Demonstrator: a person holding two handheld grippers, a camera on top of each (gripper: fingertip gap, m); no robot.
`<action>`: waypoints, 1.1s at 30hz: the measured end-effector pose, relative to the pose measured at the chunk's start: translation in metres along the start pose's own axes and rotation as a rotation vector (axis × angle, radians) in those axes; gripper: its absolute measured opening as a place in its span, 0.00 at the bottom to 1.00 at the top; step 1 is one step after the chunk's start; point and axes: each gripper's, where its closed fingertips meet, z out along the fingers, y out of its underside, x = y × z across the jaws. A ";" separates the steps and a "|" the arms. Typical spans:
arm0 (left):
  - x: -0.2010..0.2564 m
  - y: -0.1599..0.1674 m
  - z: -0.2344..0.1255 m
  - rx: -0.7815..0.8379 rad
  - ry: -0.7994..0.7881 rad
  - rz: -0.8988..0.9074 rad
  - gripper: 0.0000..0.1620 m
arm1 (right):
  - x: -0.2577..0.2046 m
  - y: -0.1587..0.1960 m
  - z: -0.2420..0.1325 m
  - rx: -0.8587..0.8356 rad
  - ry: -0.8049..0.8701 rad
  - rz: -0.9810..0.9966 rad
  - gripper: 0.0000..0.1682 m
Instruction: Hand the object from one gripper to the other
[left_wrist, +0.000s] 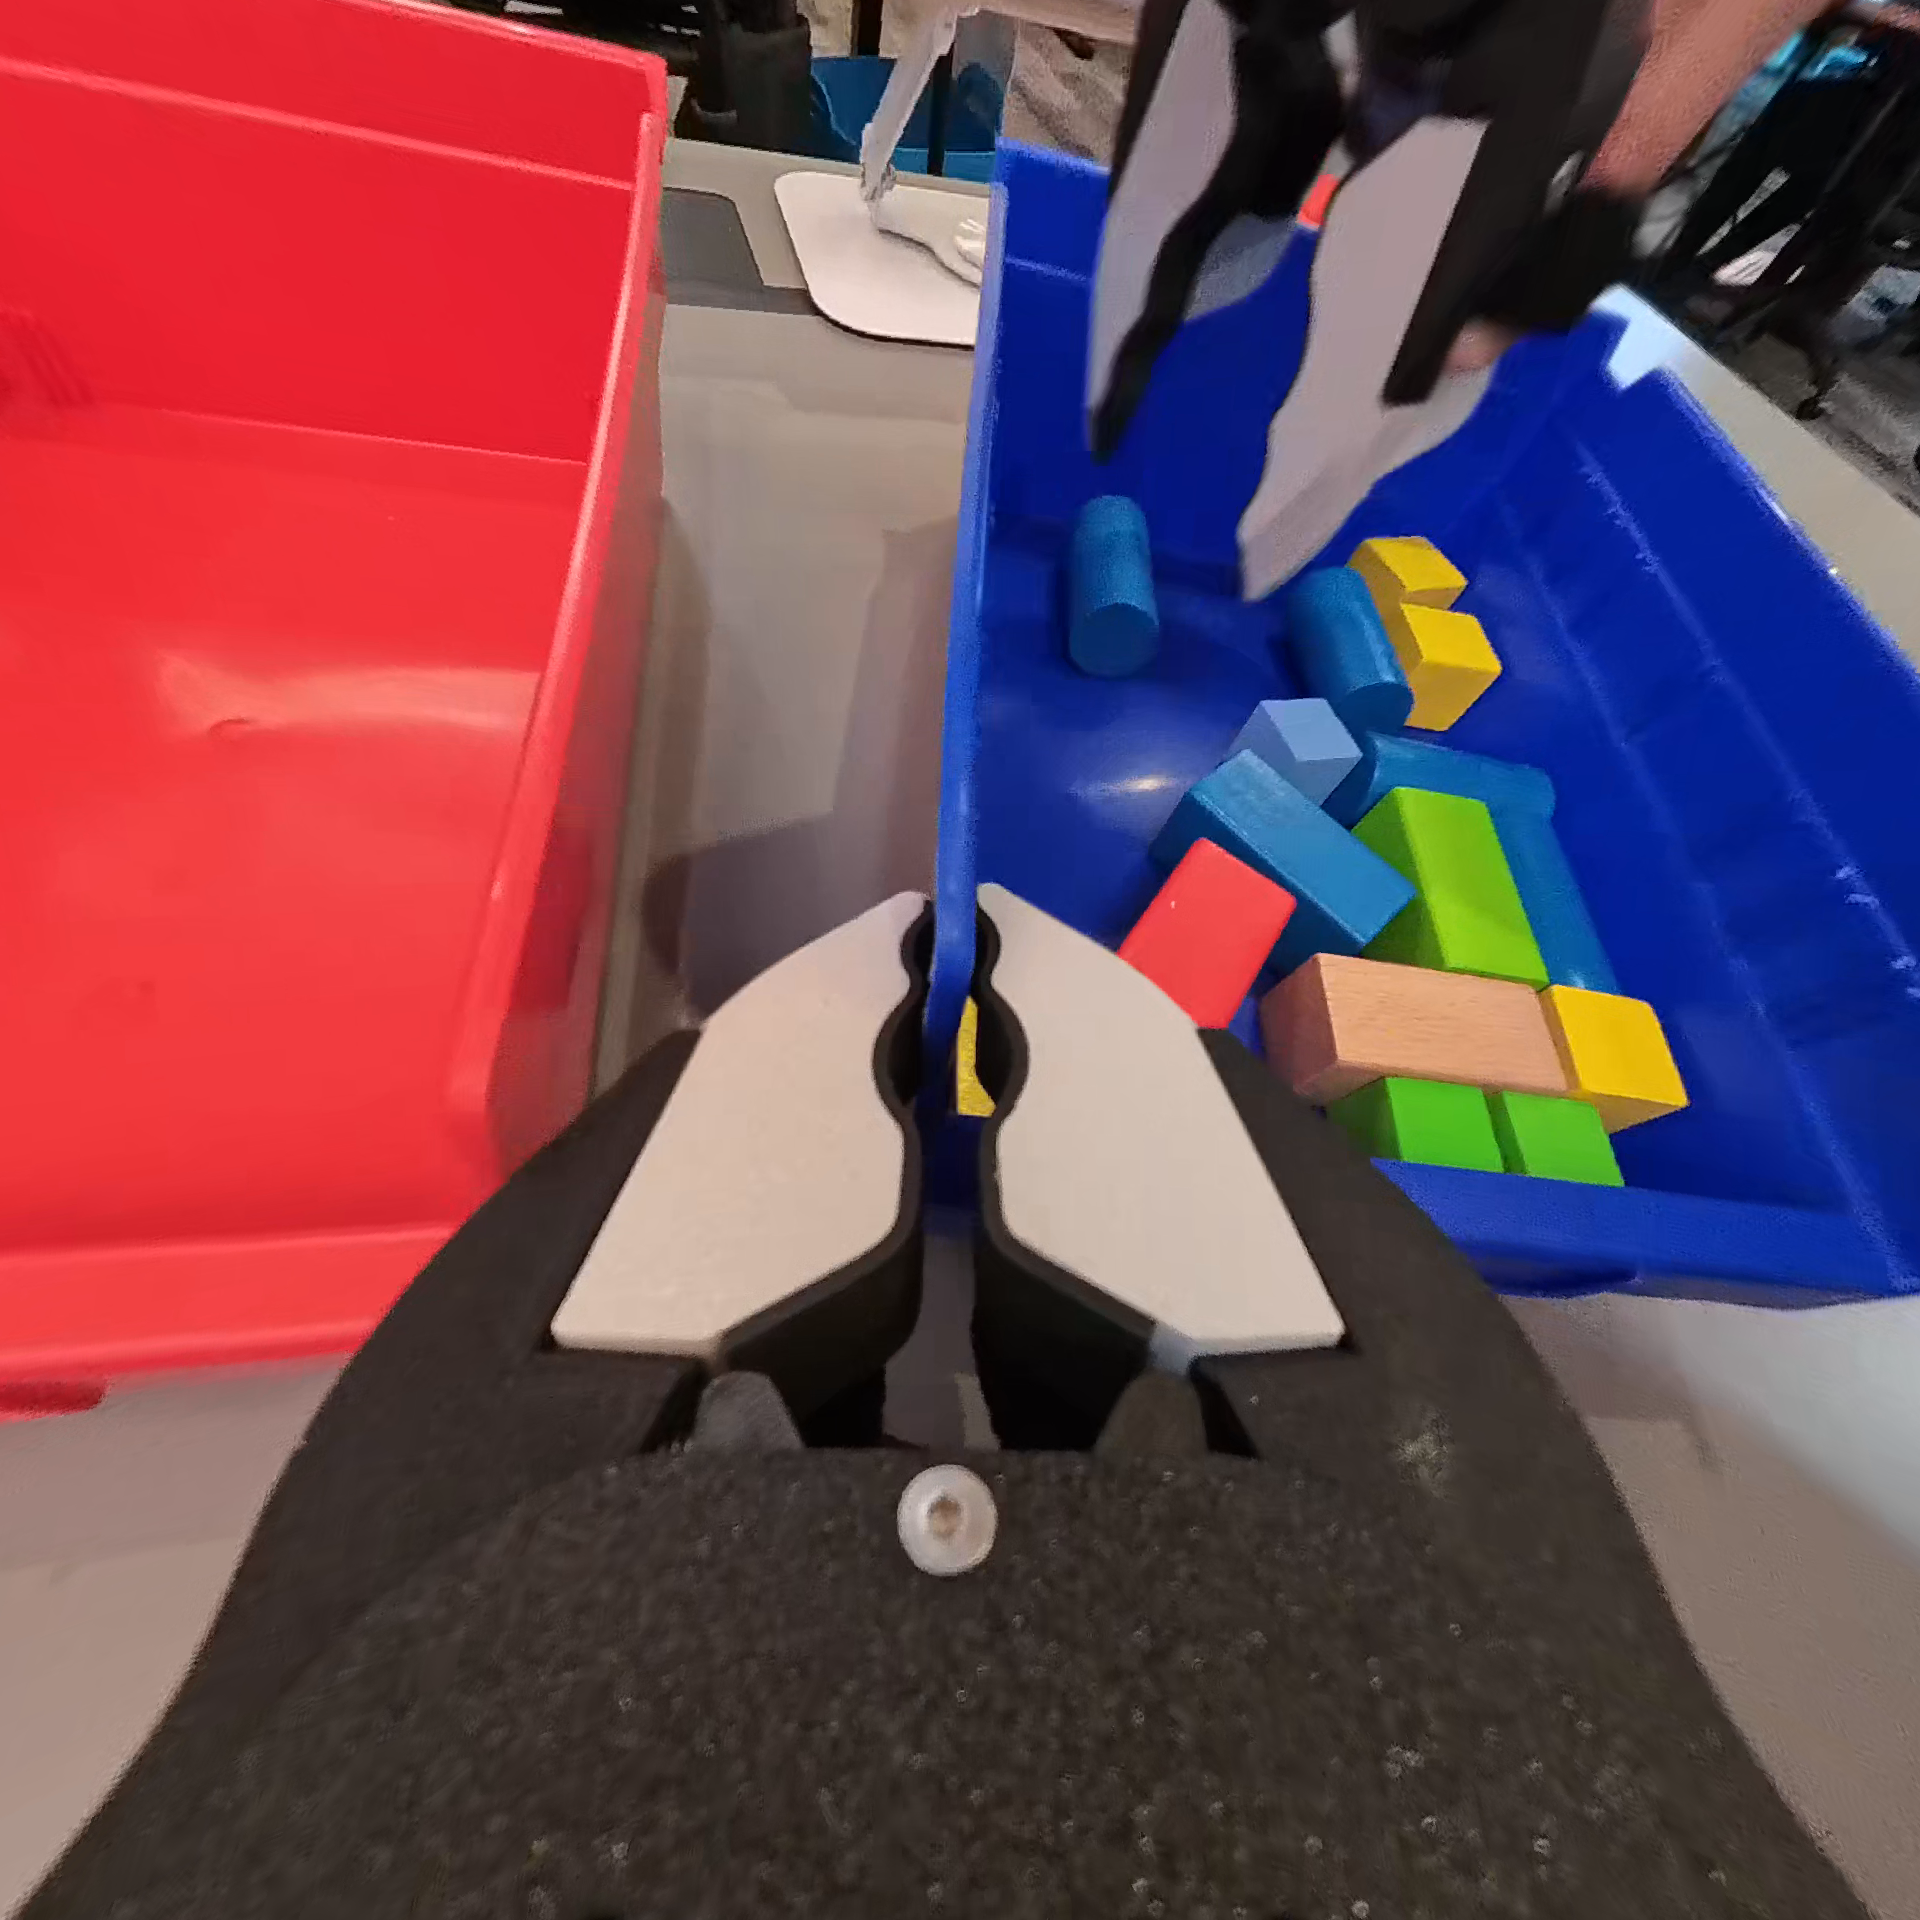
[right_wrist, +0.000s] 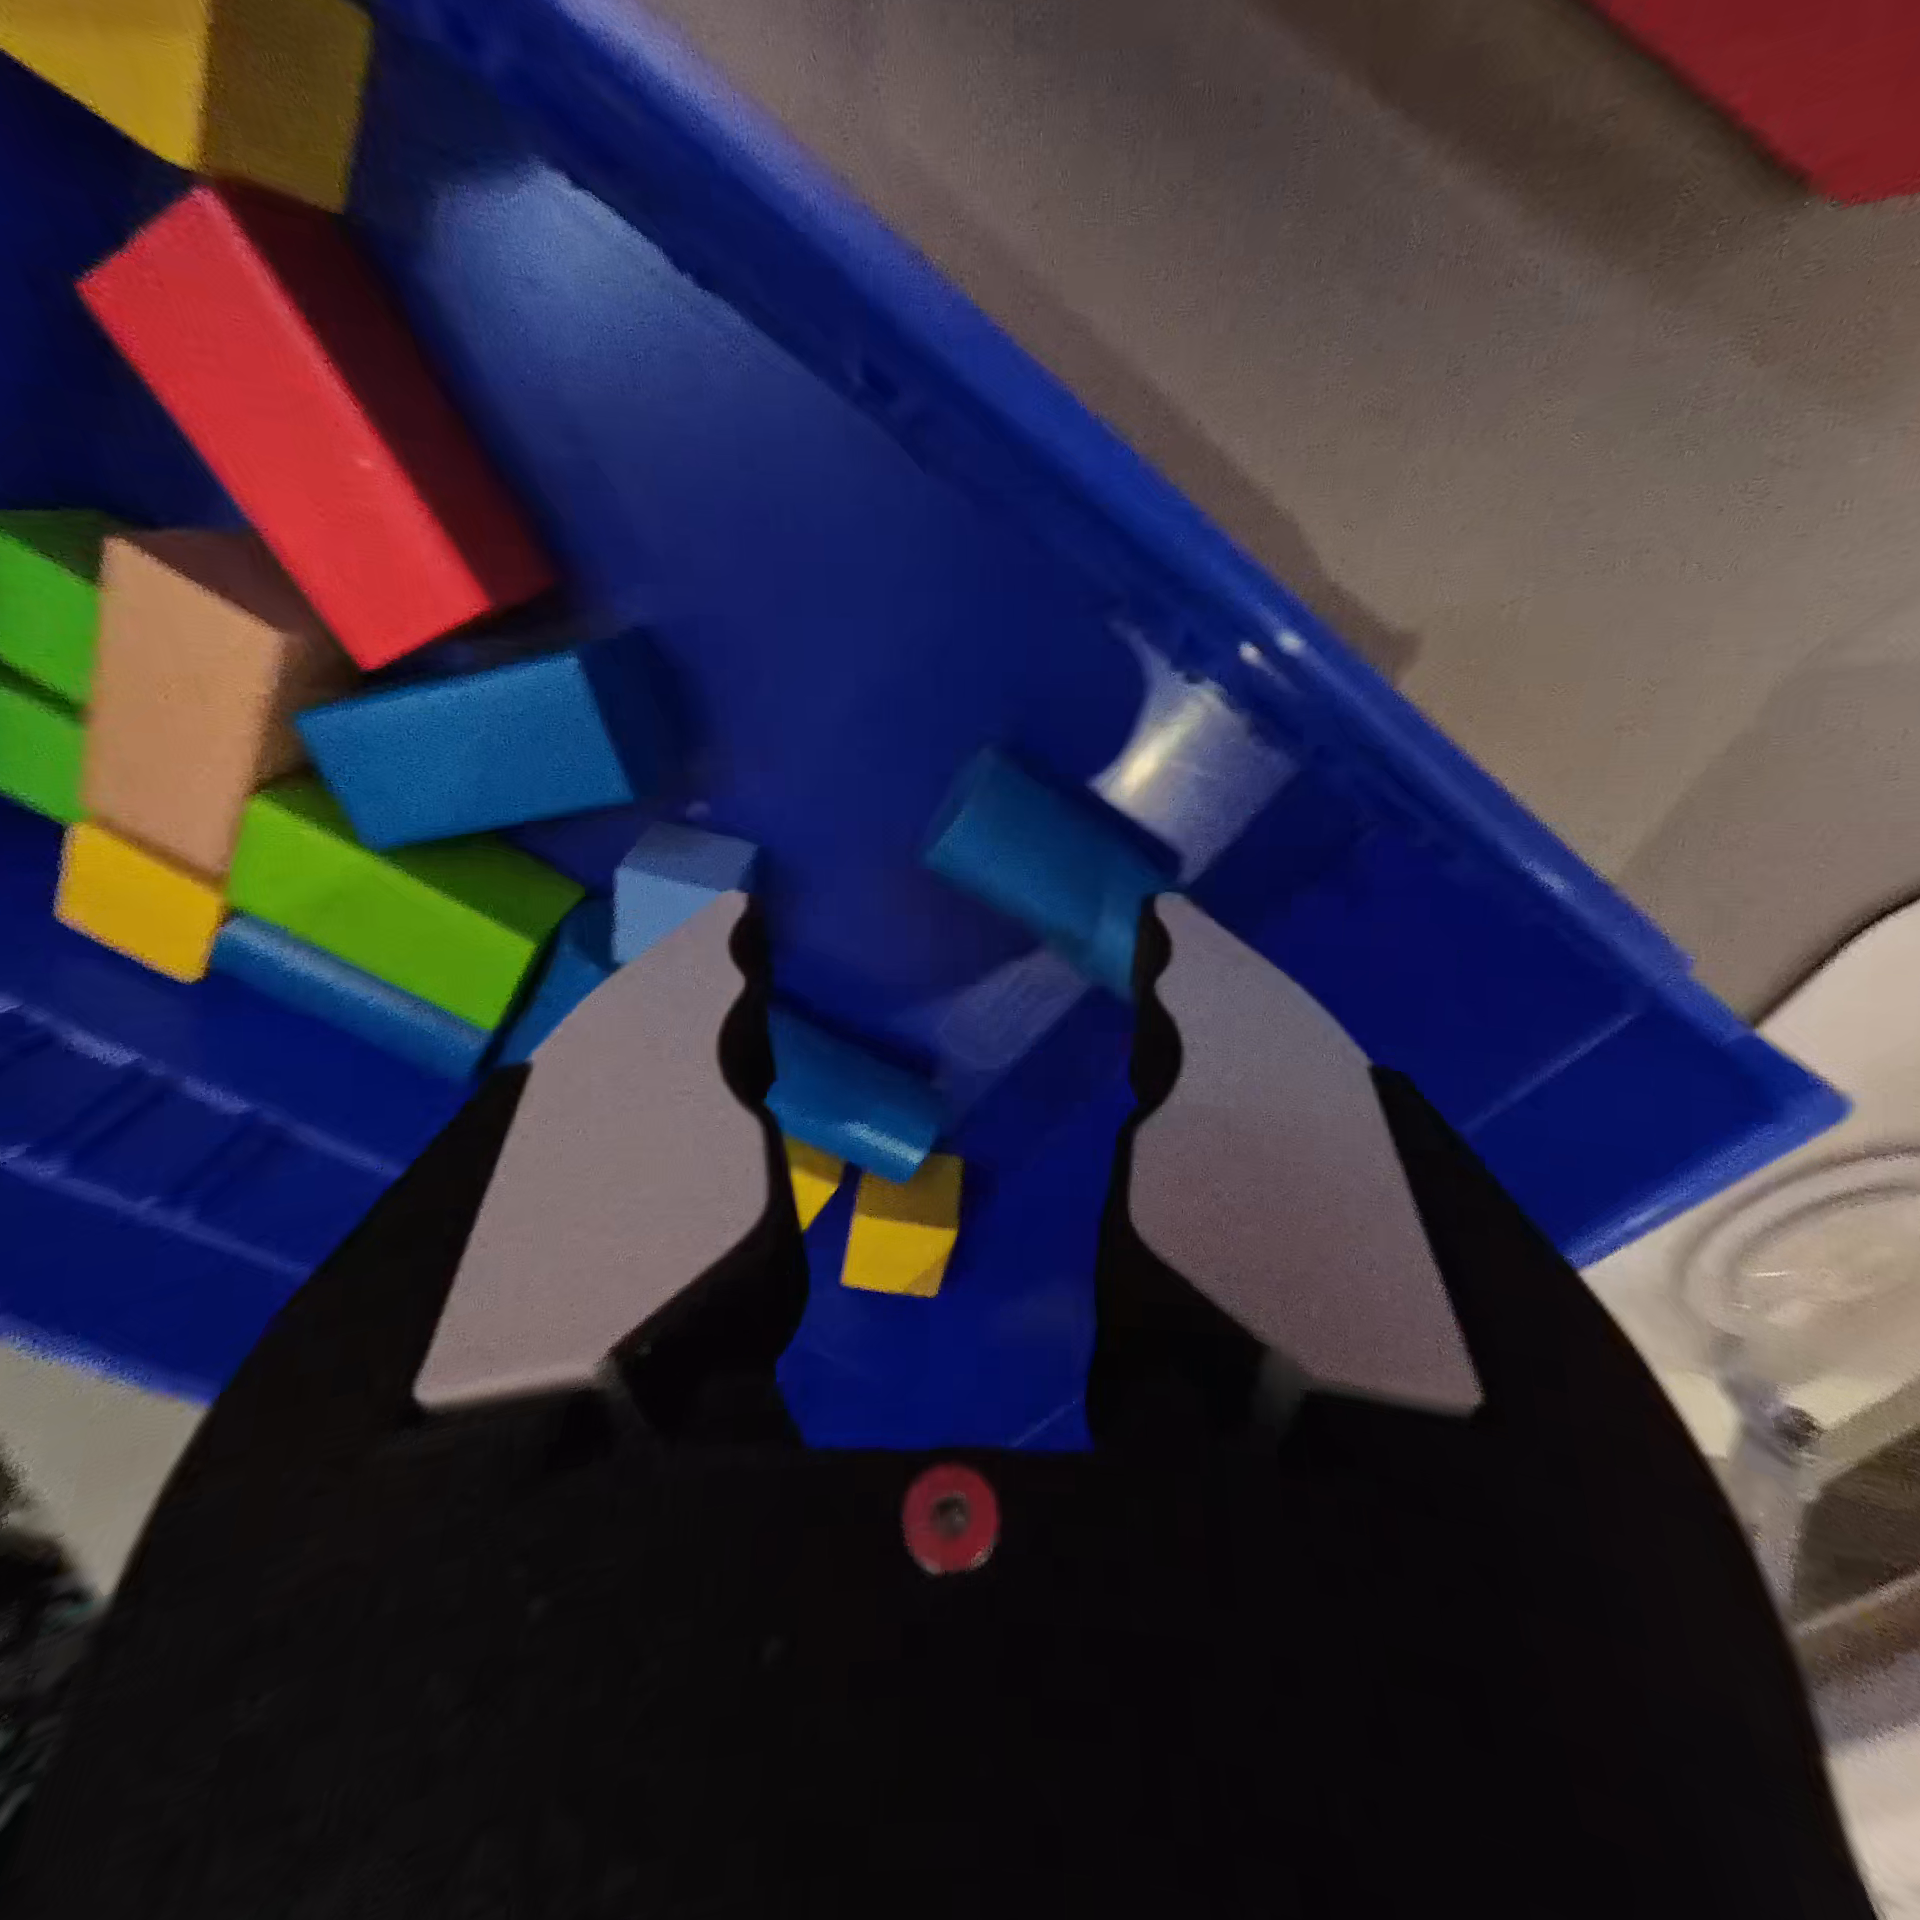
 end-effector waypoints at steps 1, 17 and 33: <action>0.001 0.000 0.000 -0.001 0.001 -0.005 0.03 | 0.010 -0.007 0.005 0.023 0.083 -0.033 0.43; 0.004 0.001 0.000 -0.010 0.000 0.027 0.02 | -0.042 0.129 0.001 -0.542 -0.101 0.114 0.27; 0.008 0.002 0.001 -0.002 -0.003 0.046 0.02 | -0.013 0.046 -0.002 0.078 -0.012 0.301 0.34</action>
